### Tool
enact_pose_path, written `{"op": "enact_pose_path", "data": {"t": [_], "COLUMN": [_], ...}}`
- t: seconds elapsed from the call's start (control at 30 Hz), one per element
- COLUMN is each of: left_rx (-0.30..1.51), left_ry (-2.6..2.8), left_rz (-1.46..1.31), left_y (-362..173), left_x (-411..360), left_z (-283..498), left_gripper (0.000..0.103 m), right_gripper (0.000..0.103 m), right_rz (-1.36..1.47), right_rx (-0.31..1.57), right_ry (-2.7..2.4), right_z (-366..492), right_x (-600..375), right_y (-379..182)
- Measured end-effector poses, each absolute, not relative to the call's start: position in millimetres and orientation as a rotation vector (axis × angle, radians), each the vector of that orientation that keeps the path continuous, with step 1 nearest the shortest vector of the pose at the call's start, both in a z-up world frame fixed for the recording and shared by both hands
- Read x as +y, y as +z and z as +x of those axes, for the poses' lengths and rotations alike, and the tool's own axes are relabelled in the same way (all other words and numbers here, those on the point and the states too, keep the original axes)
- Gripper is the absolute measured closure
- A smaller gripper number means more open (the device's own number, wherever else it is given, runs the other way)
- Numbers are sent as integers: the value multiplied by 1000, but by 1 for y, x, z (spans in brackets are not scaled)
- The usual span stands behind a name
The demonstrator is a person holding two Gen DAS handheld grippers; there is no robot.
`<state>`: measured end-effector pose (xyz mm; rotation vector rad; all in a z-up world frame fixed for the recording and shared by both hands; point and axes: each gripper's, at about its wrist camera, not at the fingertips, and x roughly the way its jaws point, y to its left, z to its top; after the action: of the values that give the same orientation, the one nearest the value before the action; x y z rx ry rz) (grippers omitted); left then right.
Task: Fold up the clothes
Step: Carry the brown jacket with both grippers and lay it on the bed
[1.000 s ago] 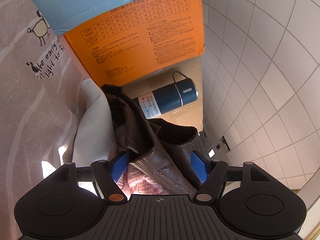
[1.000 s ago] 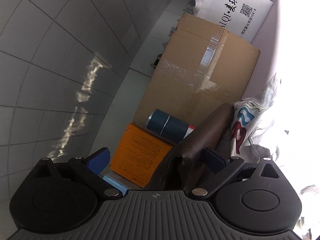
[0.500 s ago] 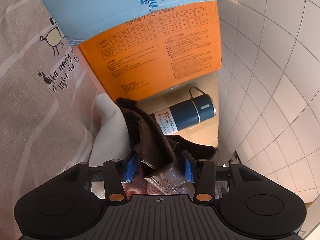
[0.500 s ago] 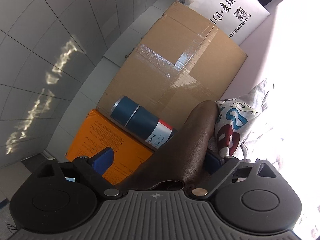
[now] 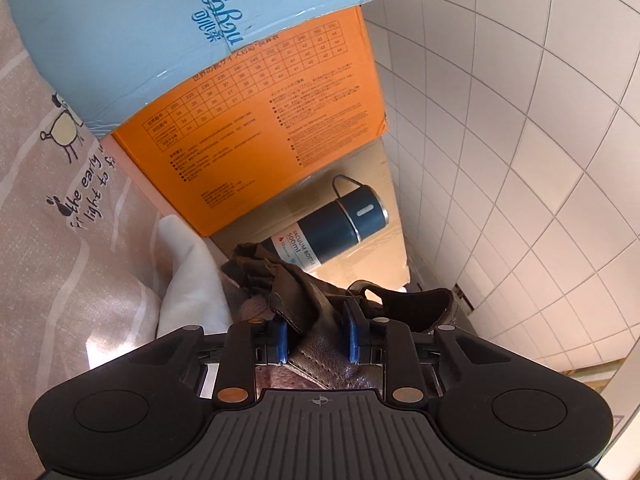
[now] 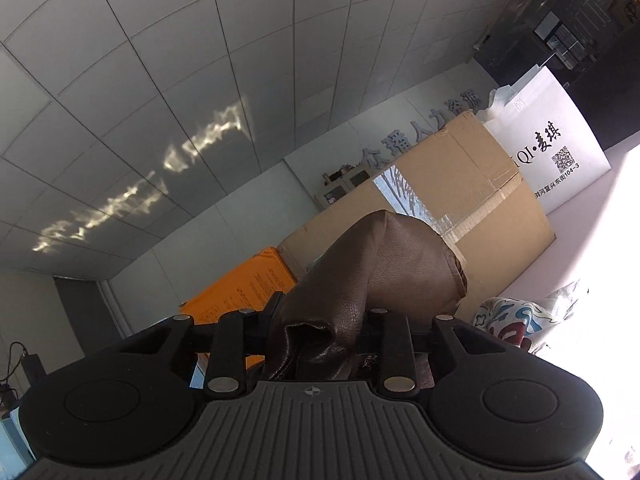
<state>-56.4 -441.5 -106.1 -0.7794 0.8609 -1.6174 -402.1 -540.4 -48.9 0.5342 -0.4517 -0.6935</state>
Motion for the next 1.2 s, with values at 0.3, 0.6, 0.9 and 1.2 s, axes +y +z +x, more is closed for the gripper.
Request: {"op": "enact_pose_path", "data": {"t": [0.3, 0.6, 0.9, 1.2], "left_rx": [711, 511, 425, 324], "left_ry": [-1662, -1558, -1286, -1015], "left_rz": [-740, -538, -427, -315], "left_y": [-72, -37, -35, -23], "left_x": [-382, -268, -140, -18], "left_z": [-64, -61, -46, -32], "left_gripper": [78, 78, 79, 80], "right_gripper": [76, 76, 76, 76], "right_rz": [598, 547, 594, 689], "right_rx": [-562, -509, -330, -192], "right_ry": [-421, -153, 18, 144], "right_z": [-421, -393, -325, -241], "right_x": [-529, -479, -409, -327], "right_y": [-44, -17, 3, 7]}}
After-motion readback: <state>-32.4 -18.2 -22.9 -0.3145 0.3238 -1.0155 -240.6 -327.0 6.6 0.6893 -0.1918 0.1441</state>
